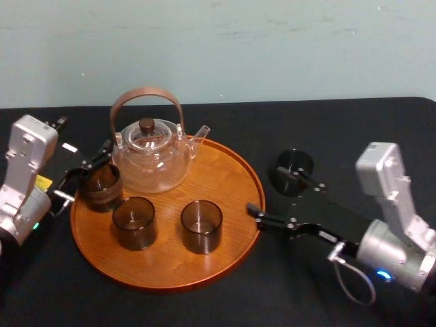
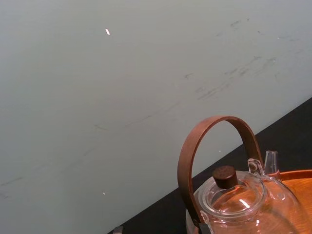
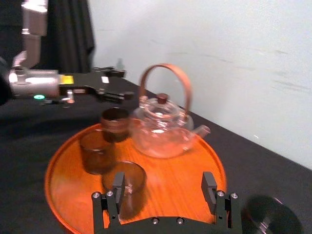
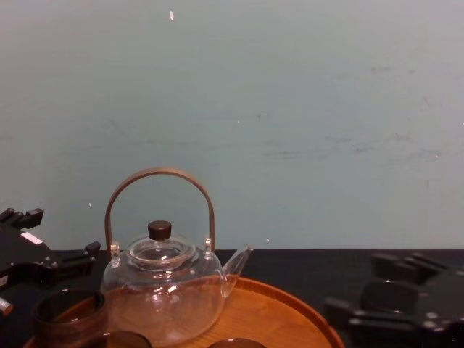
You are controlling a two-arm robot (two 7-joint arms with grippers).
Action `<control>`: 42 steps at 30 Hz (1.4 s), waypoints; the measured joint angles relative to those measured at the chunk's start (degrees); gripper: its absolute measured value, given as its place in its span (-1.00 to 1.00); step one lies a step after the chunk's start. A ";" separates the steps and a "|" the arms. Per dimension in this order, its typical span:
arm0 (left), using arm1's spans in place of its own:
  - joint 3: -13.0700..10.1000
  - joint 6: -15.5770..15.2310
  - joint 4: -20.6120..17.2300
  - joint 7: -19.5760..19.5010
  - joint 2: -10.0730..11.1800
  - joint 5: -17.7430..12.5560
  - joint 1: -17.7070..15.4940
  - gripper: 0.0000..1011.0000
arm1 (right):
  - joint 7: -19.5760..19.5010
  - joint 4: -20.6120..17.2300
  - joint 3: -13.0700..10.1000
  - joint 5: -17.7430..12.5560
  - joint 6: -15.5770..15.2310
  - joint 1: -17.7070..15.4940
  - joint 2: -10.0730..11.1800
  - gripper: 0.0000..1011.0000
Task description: Pick up the glass from the table and place it on the tray.
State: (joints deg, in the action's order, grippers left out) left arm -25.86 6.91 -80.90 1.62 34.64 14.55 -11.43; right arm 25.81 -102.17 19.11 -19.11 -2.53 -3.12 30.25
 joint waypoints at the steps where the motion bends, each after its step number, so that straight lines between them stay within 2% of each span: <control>1: 0.00 0.00 -0.01 0.00 0.00 0.00 0.00 0.98 | -0.26 -0.09 -1.11 -1.11 -0.13 -0.76 0.48 0.98; 3: 0.00 0.00 0.00 0.00 0.00 0.00 0.00 0.98 | -0.71 -0.11 -2.72 -2.54 -0.21 -1.86 1.19 0.98; 11: 0.00 0.00 0.00 0.00 0.00 0.00 0.00 0.98 | -2.46 1.07 -6.25 -4.98 -0.99 -4.15 2.67 0.98; 18: 0.00 0.00 0.00 0.00 0.00 0.00 0.00 0.98 | -4.71 3.17 -7.67 -4.40 -1.57 -4.32 2.59 0.98; 32: 0.00 0.00 0.00 0.00 0.00 0.00 0.00 0.98 | -6.62 12.30 -7.26 -2.23 -4.84 3.49 -0.88 0.98; 42: 0.00 0.00 0.00 0.00 0.00 0.00 0.00 0.98 | -6.50 18.23 -4.85 0.37 -6.50 9.60 -3.30 0.98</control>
State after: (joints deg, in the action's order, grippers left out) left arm -25.86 6.91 -80.90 1.62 34.64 14.55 -11.43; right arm 19.31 -83.93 14.26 -18.75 -9.03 6.49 26.95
